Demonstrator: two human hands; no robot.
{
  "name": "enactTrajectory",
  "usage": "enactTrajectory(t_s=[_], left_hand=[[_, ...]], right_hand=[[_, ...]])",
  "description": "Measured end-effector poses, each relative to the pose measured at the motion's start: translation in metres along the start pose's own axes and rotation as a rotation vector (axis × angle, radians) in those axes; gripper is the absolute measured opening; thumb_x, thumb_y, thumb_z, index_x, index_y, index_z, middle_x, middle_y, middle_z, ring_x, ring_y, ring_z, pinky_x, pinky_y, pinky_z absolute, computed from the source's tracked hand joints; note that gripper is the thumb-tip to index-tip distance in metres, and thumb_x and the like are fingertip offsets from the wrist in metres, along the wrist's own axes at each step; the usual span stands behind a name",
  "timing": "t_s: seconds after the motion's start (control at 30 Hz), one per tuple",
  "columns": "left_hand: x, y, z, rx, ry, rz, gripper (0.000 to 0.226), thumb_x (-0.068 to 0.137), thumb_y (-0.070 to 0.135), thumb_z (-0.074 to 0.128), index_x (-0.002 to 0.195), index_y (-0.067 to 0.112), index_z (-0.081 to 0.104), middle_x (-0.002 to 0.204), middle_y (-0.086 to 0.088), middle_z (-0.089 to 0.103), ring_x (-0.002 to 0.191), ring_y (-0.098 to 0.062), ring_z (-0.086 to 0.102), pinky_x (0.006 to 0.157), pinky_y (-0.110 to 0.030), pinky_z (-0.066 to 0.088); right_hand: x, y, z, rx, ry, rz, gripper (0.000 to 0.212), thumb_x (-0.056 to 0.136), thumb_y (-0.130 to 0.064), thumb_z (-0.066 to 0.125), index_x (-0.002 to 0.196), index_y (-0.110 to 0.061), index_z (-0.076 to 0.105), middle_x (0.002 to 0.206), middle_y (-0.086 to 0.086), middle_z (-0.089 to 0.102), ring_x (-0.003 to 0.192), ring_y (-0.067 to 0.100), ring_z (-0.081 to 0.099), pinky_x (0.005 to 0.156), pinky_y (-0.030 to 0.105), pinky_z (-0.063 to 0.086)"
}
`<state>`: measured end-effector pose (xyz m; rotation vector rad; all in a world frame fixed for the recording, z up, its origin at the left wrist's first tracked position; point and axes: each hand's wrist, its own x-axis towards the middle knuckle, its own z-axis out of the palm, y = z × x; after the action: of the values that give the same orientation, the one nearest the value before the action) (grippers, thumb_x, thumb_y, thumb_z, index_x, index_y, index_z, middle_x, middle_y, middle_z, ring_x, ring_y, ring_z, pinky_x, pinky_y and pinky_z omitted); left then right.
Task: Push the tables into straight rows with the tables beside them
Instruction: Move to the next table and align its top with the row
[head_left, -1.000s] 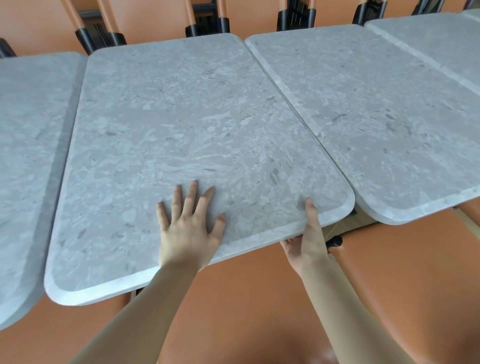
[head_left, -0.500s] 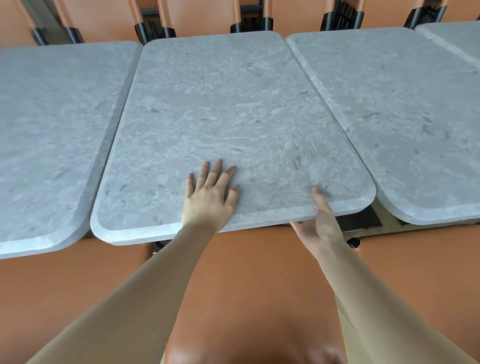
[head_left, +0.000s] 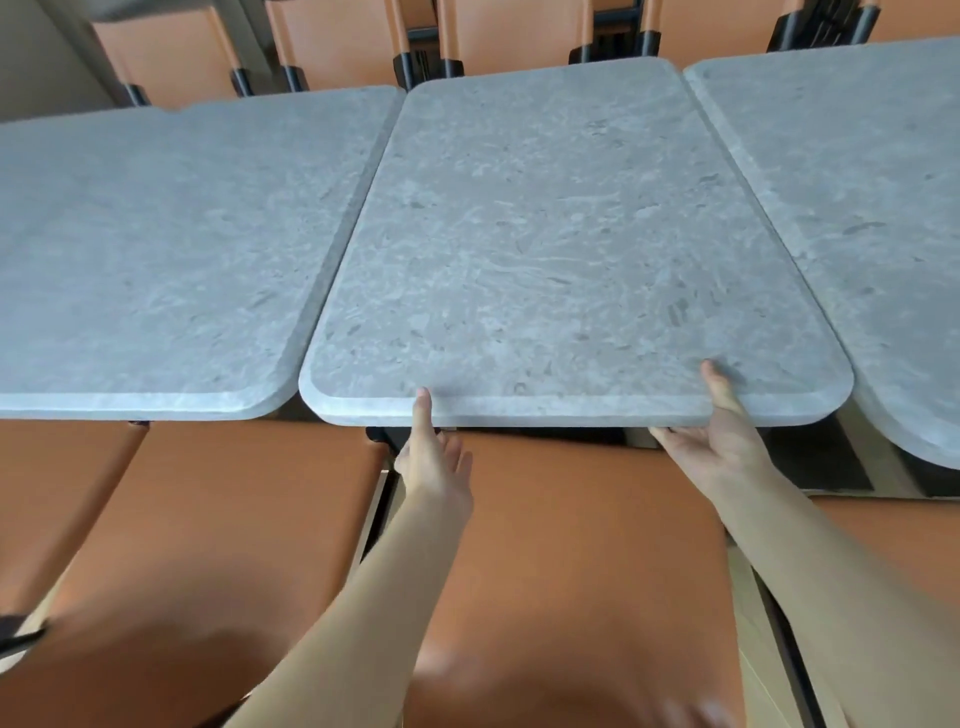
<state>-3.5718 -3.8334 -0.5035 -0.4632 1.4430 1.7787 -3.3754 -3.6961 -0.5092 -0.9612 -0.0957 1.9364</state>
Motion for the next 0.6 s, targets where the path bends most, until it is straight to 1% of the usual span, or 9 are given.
enactTrajectory(t_s=[0.07, 0.13, 0.2, 0.3, 0.33, 0.37, 0.4, 0.5, 0.6], left_hand=[[0.011, 0.013, 0.009, -0.108, -0.117, -0.049, 0.062, 0.087, 0.051, 0.075, 0.132, 0.014, 0.053, 0.132, -0.007, 0.061, 0.119, -0.024, 0.063, 0.108, -0.040, 0.048], [0.019, 0.023, 0.015, -0.165, -0.120, -0.061, 0.065, 0.085, 0.049, 0.077, 0.132, 0.011, 0.054, 0.129, -0.012, 0.063, 0.113, -0.029, 0.067, 0.102, -0.044, 0.054], [0.030, 0.028, 0.015, -0.187, -0.068, -0.076, 0.072, 0.080, 0.047, 0.083, 0.132, 0.010, 0.050, 0.128, -0.012, 0.062, 0.112, -0.032, 0.067, 0.092, -0.048, 0.058], [0.043, 0.025, 0.013, -0.166, -0.014, -0.058, 0.100, 0.054, 0.050, 0.096, 0.137, 0.020, 0.049, 0.130, -0.006, 0.062, 0.109, -0.032, 0.067, 0.069, -0.050, 0.062], [0.047, 0.024, 0.014, -0.161, -0.004, -0.049, 0.102, 0.050, 0.050, 0.097, 0.136, 0.022, 0.050, 0.128, -0.005, 0.063, 0.107, -0.032, 0.067, 0.060, -0.049, 0.061], [0.048, 0.023, 0.016, -0.167, 0.000, -0.042, 0.097, 0.053, 0.050, 0.096, 0.134, 0.022, 0.051, 0.124, -0.004, 0.065, 0.105, -0.032, 0.067, 0.054, -0.048, 0.060], [0.047, 0.023, 0.018, -0.167, -0.006, -0.045, 0.088, 0.060, 0.049, 0.094, 0.132, 0.021, 0.052, 0.121, -0.003, 0.066, 0.104, -0.031, 0.068, 0.055, -0.049, 0.060], [0.042, 0.023, 0.021, -0.194, -0.051, -0.046, 0.061, 0.074, 0.041, 0.089, 0.123, 0.018, 0.061, 0.116, -0.001, 0.072, 0.103, -0.025, 0.072, 0.073, -0.046, 0.063], [0.043, 0.021, 0.015, -0.224, -0.108, -0.037, 0.054, 0.076, 0.032, 0.089, 0.123, 0.016, 0.066, 0.110, -0.003, 0.077, 0.098, -0.021, 0.076, 0.082, -0.041, 0.063]], right_hand=[[-0.001, 0.000, 0.000, -0.007, 0.020, -0.002, 0.045, 0.084, -0.021, 0.082, 0.126, -0.014, 0.065, 0.113, 0.009, 0.077, 0.106, 0.029, 0.074, 0.098, 0.048, 0.057], [-0.001, 0.001, -0.001, -0.027, 0.030, 0.001, 0.051, 0.082, -0.023, 0.083, 0.129, -0.015, 0.064, 0.114, 0.007, 0.077, 0.107, 0.028, 0.073, 0.096, 0.046, 0.058], [0.000, 0.000, -0.002, -0.035, 0.030, 0.010, 0.055, 0.080, -0.025, 0.084, 0.130, -0.014, 0.064, 0.116, 0.007, 0.076, 0.108, 0.027, 0.073, 0.095, 0.044, 0.059], [0.000, -0.001, -0.002, -0.044, 0.034, 0.026, 0.053, 0.080, -0.026, 0.084, 0.128, -0.012, 0.065, 0.116, 0.008, 0.076, 0.109, 0.027, 0.072, 0.095, 0.043, 0.059], [0.001, 0.000, -0.003, -0.045, 0.041, 0.024, 0.052, 0.080, -0.026, 0.084, 0.127, -0.012, 0.065, 0.115, 0.008, 0.076, 0.109, 0.027, 0.072, 0.096, 0.043, 0.058], [0.001, 0.000, -0.004, -0.042, 0.044, 0.022, 0.051, 0.080, -0.025, 0.084, 0.126, -0.012, 0.066, 0.115, 0.008, 0.076, 0.109, 0.027, 0.073, 0.096, 0.043, 0.058], [0.001, 0.000, -0.004, -0.042, 0.045, 0.023, 0.050, 0.080, -0.025, 0.084, 0.125, -0.012, 0.066, 0.114, 0.008, 0.077, 0.109, 0.027, 0.073, 0.097, 0.043, 0.058], [0.002, 0.001, -0.004, -0.041, 0.056, 0.016, 0.041, 0.083, -0.023, 0.083, 0.119, -0.012, 0.068, 0.110, 0.007, 0.078, 0.107, 0.026, 0.073, 0.098, 0.044, 0.057], [0.002, 0.000, -0.004, -0.047, 0.062, 0.012, 0.038, 0.083, -0.022, 0.084, 0.116, -0.012, 0.068, 0.109, 0.007, 0.078, 0.106, 0.026, 0.073, 0.098, 0.044, 0.057]])
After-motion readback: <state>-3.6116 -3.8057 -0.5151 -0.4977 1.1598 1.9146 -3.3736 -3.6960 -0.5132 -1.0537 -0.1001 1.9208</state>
